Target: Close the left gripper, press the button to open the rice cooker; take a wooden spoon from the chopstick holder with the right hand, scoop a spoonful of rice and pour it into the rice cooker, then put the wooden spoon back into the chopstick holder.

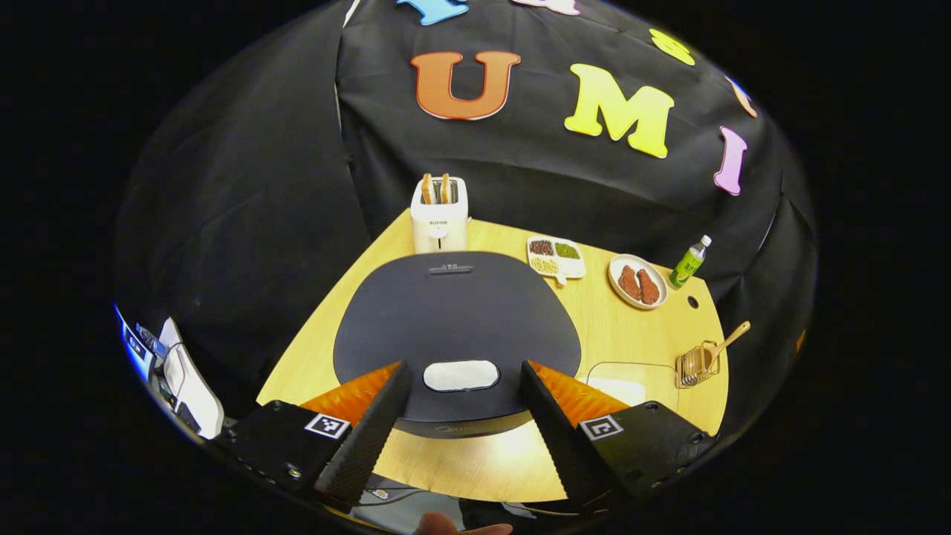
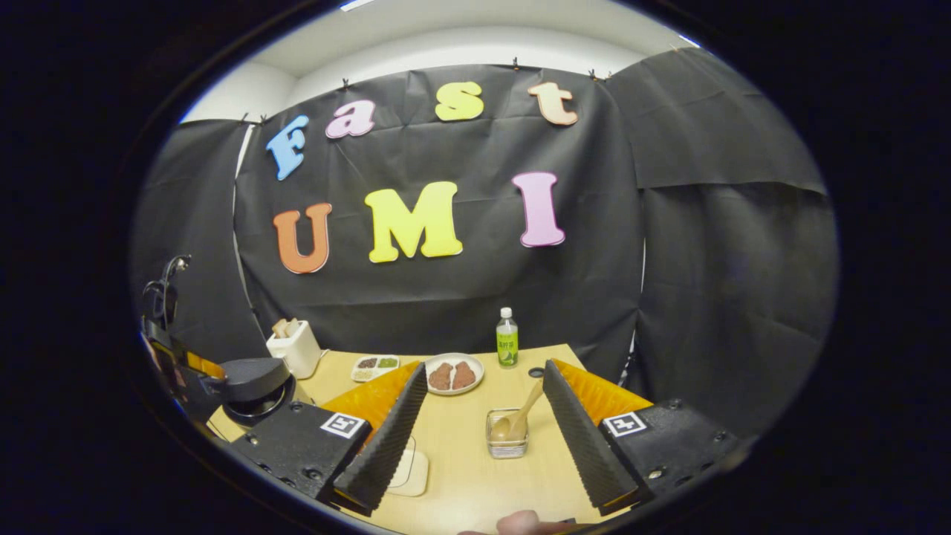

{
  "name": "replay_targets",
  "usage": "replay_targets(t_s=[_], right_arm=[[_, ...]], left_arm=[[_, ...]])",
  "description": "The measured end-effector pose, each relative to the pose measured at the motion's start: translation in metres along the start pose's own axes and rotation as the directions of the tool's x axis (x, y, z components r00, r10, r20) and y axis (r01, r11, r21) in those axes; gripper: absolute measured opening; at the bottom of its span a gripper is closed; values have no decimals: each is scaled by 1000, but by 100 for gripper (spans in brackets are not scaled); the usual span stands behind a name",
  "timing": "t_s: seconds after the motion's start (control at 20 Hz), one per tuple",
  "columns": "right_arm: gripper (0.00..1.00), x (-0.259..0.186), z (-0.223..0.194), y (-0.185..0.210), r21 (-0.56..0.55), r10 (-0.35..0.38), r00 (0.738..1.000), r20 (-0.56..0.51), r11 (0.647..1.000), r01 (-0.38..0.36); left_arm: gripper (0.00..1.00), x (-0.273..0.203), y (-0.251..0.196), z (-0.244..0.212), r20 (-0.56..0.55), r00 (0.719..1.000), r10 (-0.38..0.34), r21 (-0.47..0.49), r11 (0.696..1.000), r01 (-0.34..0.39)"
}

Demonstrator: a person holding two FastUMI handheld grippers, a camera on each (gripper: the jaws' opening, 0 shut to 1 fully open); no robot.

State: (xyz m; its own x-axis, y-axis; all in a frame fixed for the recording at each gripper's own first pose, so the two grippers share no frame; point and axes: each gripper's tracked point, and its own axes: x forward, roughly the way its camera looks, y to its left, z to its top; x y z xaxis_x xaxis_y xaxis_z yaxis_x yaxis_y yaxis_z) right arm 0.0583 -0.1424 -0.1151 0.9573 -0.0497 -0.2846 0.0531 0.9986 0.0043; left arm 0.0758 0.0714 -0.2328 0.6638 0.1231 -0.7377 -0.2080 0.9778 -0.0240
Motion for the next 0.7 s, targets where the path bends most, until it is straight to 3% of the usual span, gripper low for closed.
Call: replay_targets(t_s=[0.05,0.1,0.15,0.2,0.25,0.3,0.35,0.4,0.65,0.7], right_arm=[[94,0,1,0,-4,2,1000,3,1000,-2],[100,0,1,2,-1,5,1000,1,1000,-5],[94,-2,1,2,3,8,1000,-2,1000,-8],[94,-2,2,3,9,10,1000,-5,1000,-10],[100,-2,5,2,12,10,1000,-3,1000,-10],[94,-2,8,0,9,9,1000,0,1000,-9],[94,-2,10,-1,4,8,1000,5,1000,-8],[100,-2,13,-1,2,6,1000,9,1000,-6],[100,-3,19,3,17,9,1000,30,1000,-10],[94,-4,21,7,19,13,999,33,1000,-14]], left_arm=[[97,4,0,-7,-16,1000,0,-4,1000,0],[97,7,0,-13,-32,1000,-1,-5,1000,0],[97,11,0,-19,-46,999,-1,-5,1000,1],[97,14,0,-25,-62,998,-3,-6,1000,3],[97,17,0,-30,-74,997,-6,-9,1000,5],[97,19,0,-33,-83,996,-8,-15,1000,7],[97,21,1,-36,-92,996,-3,-20,1000,1],[98,26,2,-33,-78,997,2,-13,1000,-3],[96,25,2,-44,-107,994,14,24,1000,-11],[96,25,2,-49,-121,992,14,24,1000,-12]])
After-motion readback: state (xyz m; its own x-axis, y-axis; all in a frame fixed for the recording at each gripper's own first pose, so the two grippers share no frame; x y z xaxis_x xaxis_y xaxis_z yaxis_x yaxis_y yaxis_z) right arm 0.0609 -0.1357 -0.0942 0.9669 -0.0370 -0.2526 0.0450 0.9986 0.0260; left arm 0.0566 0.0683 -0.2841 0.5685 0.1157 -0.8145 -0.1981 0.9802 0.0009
